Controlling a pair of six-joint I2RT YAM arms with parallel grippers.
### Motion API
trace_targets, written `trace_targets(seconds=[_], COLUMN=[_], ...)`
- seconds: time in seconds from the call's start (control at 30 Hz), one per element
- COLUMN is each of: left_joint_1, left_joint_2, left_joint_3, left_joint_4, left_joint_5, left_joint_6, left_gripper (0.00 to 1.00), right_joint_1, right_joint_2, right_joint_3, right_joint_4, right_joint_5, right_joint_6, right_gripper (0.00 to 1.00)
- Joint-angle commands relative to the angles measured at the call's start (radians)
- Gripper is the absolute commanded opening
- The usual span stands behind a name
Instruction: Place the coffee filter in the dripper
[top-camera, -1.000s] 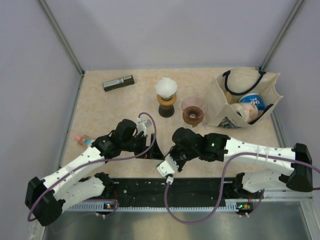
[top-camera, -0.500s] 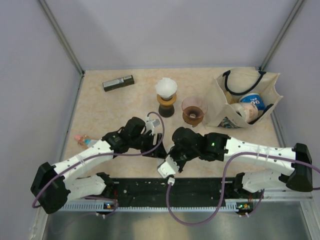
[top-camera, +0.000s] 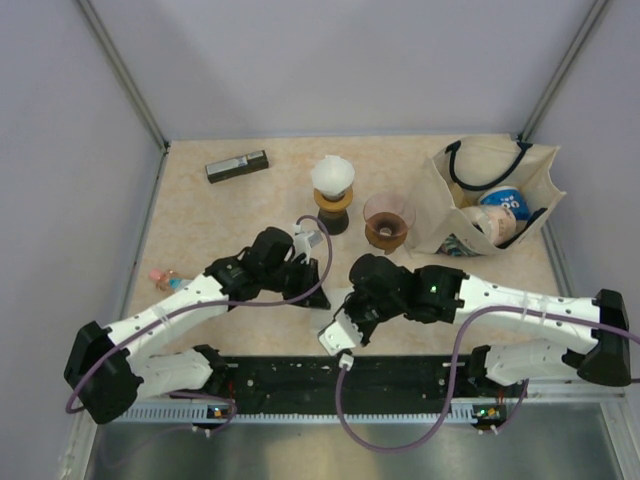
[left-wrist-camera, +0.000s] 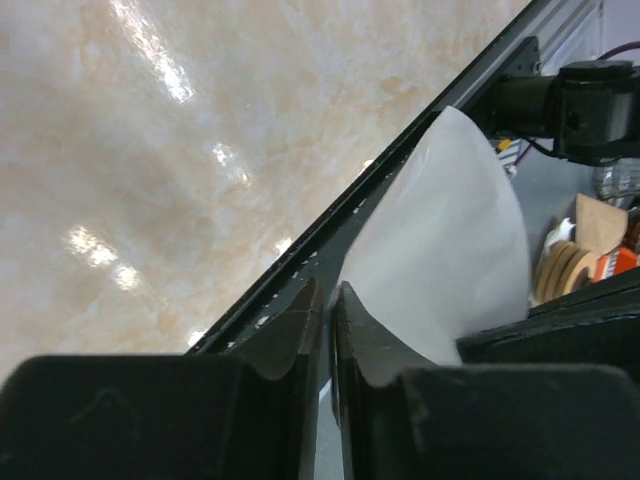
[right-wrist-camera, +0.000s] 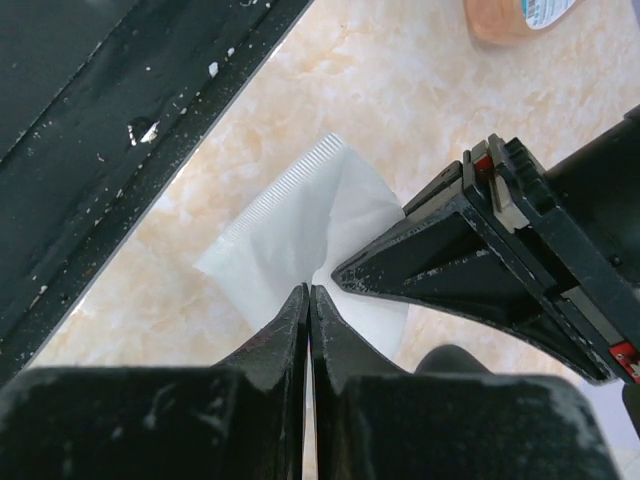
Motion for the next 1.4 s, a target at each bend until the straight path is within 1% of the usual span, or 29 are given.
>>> trace_targets(seconds=[0.0,0.07,0.23,0.4,0.5,0.53,0.6,0.67,0.7,0.73,0.77,0.8,0.87,0.93,0.97,1.0,1.07,1.13,1.17,1.23,1.3,1.37], left_joint_1=[-0.004,-0.004,-0.004,-0.005,-0.005,-0.004,-0.005,-0.008,-0.007,-0.010,-0.010,-0.011,-0.013,-0.016,-0.021,-0.021,-0.028,-0.042,-0.051,-0.070,-0.099,-0.135], left_joint_2=[0.005,0.010,0.016,0.013,0.012,0.008,-0.001,-0.008,-0.010,-0.016,-0.025,-0.040,-0.077,-0.108,-0.120,-0.131,-0.151,-0.168,-0.174,-0.180,-0.176,-0.170], left_joint_3=[0.055,0.078,0.119,0.145,0.159,0.162,0.174,0.196,0.213,0.222,0.227,0.224,0.214,0.213,0.213,0.216,0.217,0.217,0.222,0.233,0.251,0.260], left_joint_4=[-0.032,-0.073,-0.132,-0.136,-0.130,-0.127,-0.127,-0.159,-0.190,-0.207,-0.224,-0.227,-0.224,-0.227,-0.230,-0.230,-0.221,-0.187,-0.179,-0.161,-0.143,-0.110], left_joint_5=[-0.064,-0.116,-0.228,-0.257,-0.256,-0.256,-0.300,-0.402,-0.447,-0.525,-0.577,-0.611,-0.677,-0.760,-0.794,-0.827,-0.874,-0.907,-0.924,-0.966,-0.992,-1.013], left_joint_6=[0.054,0.070,0.129,0.169,0.176,0.176,0.158,0.115,0.098,0.078,0.059,0.051,0.034,0.000,-0.012,-0.018,-0.025,-0.005,0.006,0.035,0.092,0.179], left_gripper=[0.09,0.00,0.00,0.00,0.00,0.00,0.00,0.00,0.00,0.00,0.00,0.00,0.00,0.00,0.00,0.00,0.00,0.00,0.00,0.00,0.00,0.00], right_joint_1=[0.009,0.009,0.009,0.011,0.011,0.011,0.011,0.008,0.007,0.007,0.006,0.006,0.008,0.007,0.006,0.007,0.006,0.006,0.006,0.006,0.006,-0.002], right_joint_2=[-0.057,-0.064,-0.109,-0.165,-0.171,-0.171,-0.169,-0.174,-0.182,-0.195,-0.214,-0.240,-0.290,-0.329,-0.343,-0.349,-0.331,-0.292,-0.269,-0.222,-0.185,-0.157], right_joint_3=[0.002,0.002,-0.013,-0.039,-0.047,-0.054,-0.065,-0.062,-0.059,-0.061,-0.067,-0.082,-0.114,-0.140,-0.143,-0.137,-0.095,-0.058,-0.044,-0.022,-0.005,0.011], right_joint_4=[-0.003,-0.022,-0.068,-0.076,-0.027,0.012,0.127,0.206,0.235,0.284,0.339,0.409,0.553,0.644,0.655,0.643,0.576,0.483,0.459,0.436,0.435,0.448], right_joint_5=[-0.059,-0.064,-0.062,-0.064,-0.024,0.002,0.098,0.161,0.181,0.206,0.236,0.276,0.408,0.640,0.734,0.795,0.791,0.841,0.856,0.878,0.893,0.892], right_joint_6=[0.045,0.061,0.099,0.119,0.133,0.145,0.247,0.321,0.352,0.396,0.462,0.528,0.724,1.047,1.176,1.279,1.408,1.597,1.666,1.728,1.759,1.776], right_gripper=[0.00,0.00,0.00,0.00,0.00,0.04,0.15,0.27,0.40,0.50,0.79,0.99,0.99,0.99,0.99,0.99,0.99,0.99,0.99,0.99,0.99,0.99])
